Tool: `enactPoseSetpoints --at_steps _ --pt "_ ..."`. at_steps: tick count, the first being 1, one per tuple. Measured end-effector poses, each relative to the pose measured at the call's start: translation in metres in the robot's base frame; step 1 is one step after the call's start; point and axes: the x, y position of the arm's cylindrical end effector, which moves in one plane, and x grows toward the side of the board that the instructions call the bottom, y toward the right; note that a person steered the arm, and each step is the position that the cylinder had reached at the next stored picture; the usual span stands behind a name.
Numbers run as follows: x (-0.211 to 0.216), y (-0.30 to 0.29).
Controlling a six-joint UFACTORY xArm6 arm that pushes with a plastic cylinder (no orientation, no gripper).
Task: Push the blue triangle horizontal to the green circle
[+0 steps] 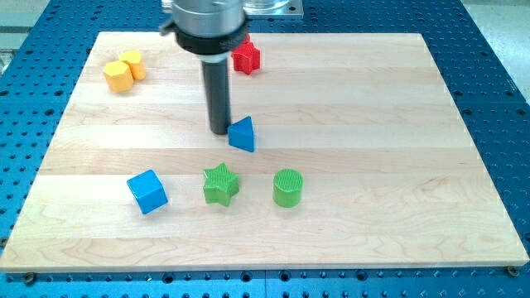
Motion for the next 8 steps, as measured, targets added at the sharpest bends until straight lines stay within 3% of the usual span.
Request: enactPoseSetpoints --at_steps 1,2,3,5,8 --pt "-0.020 -0.026" --pt "-0.023 0.011" --pt "0.013 0.051" --pt "0.036 0.034" --pt "0.046 0.141"
